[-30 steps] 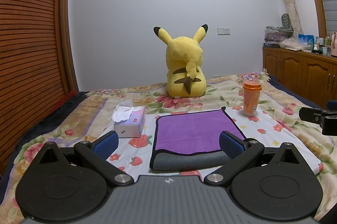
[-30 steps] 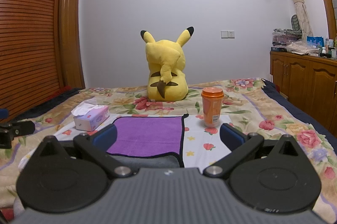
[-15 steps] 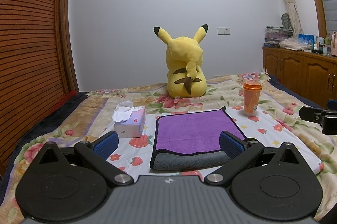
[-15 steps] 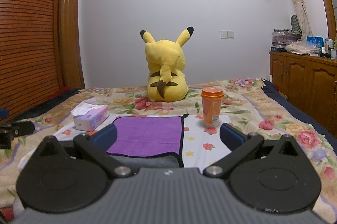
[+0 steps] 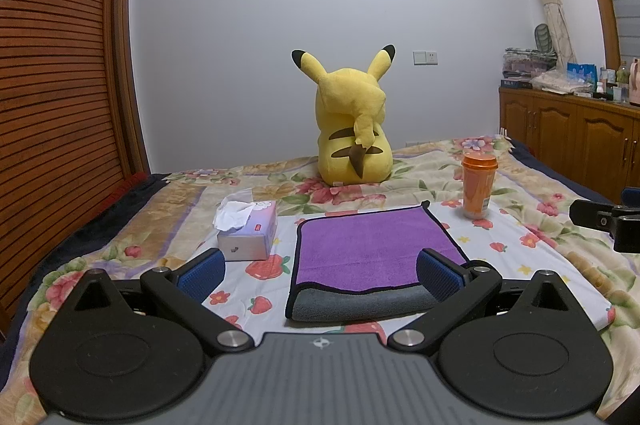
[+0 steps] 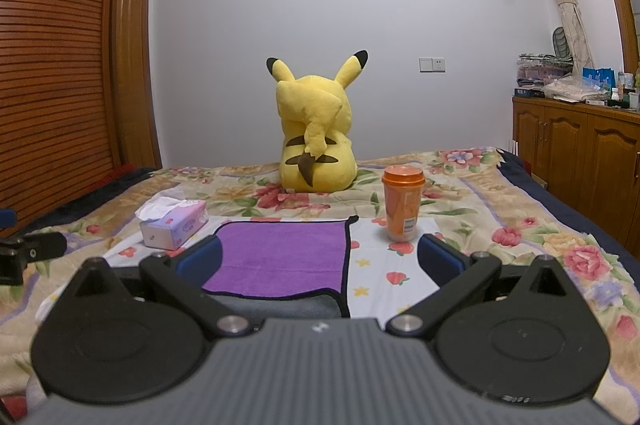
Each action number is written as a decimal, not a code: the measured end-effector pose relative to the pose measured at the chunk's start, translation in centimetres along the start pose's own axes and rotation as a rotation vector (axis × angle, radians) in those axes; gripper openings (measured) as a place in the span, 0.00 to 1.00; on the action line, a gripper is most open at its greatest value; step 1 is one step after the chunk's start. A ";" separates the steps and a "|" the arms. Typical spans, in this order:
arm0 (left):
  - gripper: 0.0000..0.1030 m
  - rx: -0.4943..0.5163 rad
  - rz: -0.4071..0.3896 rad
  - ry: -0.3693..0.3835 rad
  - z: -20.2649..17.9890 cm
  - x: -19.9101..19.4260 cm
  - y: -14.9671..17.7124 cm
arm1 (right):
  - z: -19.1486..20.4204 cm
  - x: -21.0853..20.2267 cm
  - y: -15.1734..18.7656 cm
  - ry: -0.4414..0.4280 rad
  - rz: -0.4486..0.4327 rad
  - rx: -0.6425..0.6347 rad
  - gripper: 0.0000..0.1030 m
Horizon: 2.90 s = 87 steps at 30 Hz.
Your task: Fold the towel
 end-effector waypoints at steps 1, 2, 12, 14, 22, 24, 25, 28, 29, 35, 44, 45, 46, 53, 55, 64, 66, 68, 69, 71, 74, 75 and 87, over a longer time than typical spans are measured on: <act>1.00 0.000 0.000 0.000 0.0 0.0 0.0 | 0.1 0.0 0.0 0.000 0.000 0.000 1.00; 1.00 0.000 0.000 0.000 0.0 0.0 0.0 | 0.2 0.0 0.0 0.000 -0.001 0.000 1.00; 1.00 0.001 0.001 0.000 0.0 0.0 0.0 | 0.2 0.1 0.0 0.000 -0.001 -0.002 1.00; 1.00 0.002 0.001 0.000 0.0 0.0 0.0 | 0.1 0.0 0.0 0.000 0.000 -0.001 1.00; 1.00 0.003 0.016 0.003 0.4 0.1 0.3 | 0.1 0.1 0.0 -0.001 0.002 -0.002 1.00; 1.00 0.003 0.022 0.005 0.3 0.3 0.4 | 0.7 0.0 0.0 -0.002 0.003 -0.003 1.00; 1.00 0.004 0.025 0.006 0.2 0.3 0.3 | 0.7 0.1 0.0 -0.001 0.006 -0.002 1.00; 1.00 0.007 0.034 0.008 0.1 0.1 0.4 | 0.8 0.1 0.2 0.000 0.011 -0.005 1.00; 1.00 0.008 0.038 0.010 0.0 0.2 0.5 | 0.8 0.2 0.2 -0.001 0.013 -0.006 1.00; 1.00 0.016 0.069 0.025 -0.2 0.6 1.0 | 0.9 0.4 0.3 -0.001 0.026 -0.009 1.00; 1.00 0.022 0.122 0.045 -0.5 1.9 1.8 | 1.2 1.2 0.6 -0.004 0.054 -0.015 1.00; 1.00 0.022 0.124 0.048 -0.5 2.1 1.8 | 1.2 1.3 0.7 -0.004 0.057 -0.017 1.00; 1.00 0.023 0.124 0.051 -0.5 2.1 1.9 | 1.3 1.5 0.8 -0.004 0.060 -0.022 1.00; 1.00 0.028 0.146 0.066 -0.5 3.5 2.0 | 1.4 2.3 1.0 -0.009 0.070 -0.042 1.00; 1.00 0.029 0.152 0.071 -0.4 3.9 2.1 | 1.3 2.8 1.1 -0.011 0.076 -0.044 1.00; 0.99 0.040 0.179 0.092 -0.4 6.2 2.4 | 1.4 4.6 1.8 -0.019 0.101 -0.051 1.00; 0.97 0.040 0.175 0.094 -0.5 6.5 2.3 | 1.4 5.0 2.0 -0.024 0.108 -0.054 1.00; 0.97 0.036 0.171 0.097 -0.4 6.9 2.2 | 1.5 5.3 2.1 -0.027 0.113 -0.058 1.00; 0.97 0.033 0.170 0.100 -0.4 7.1 2.2 | 1.6 5.5 2.2 -0.029 0.116 -0.060 1.00; 0.95 0.026 0.176 0.107 -0.4 7.5 2.2 | 1.6 5.9 2.3 -0.033 0.123 -0.063 1.00; 0.89 0.026 0.192 0.124 -0.5 8.1 2.4 | 1.5 6.6 2.5 -0.032 0.136 -0.057 1.00; 0.89 0.029 0.197 0.131 -0.5 8.3 2.5 | 1.5 6.8 2.5 -0.031 0.139 -0.055 1.00; 0.73 0.024 0.260 0.179 -0.2 11.3 3.5 | 1.9 8.6 3.5 -0.059 0.191 -0.055 1.00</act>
Point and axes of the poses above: each gripper's, at about its wrist camera, not at the fingertips, and x roughly the way its jaws point, z to its left, y to its underside, the point moved 7 cm from there along x, roughly the way its jaws point, and after that the axes turned 8 degrees about -z, right-handed, at the moved point
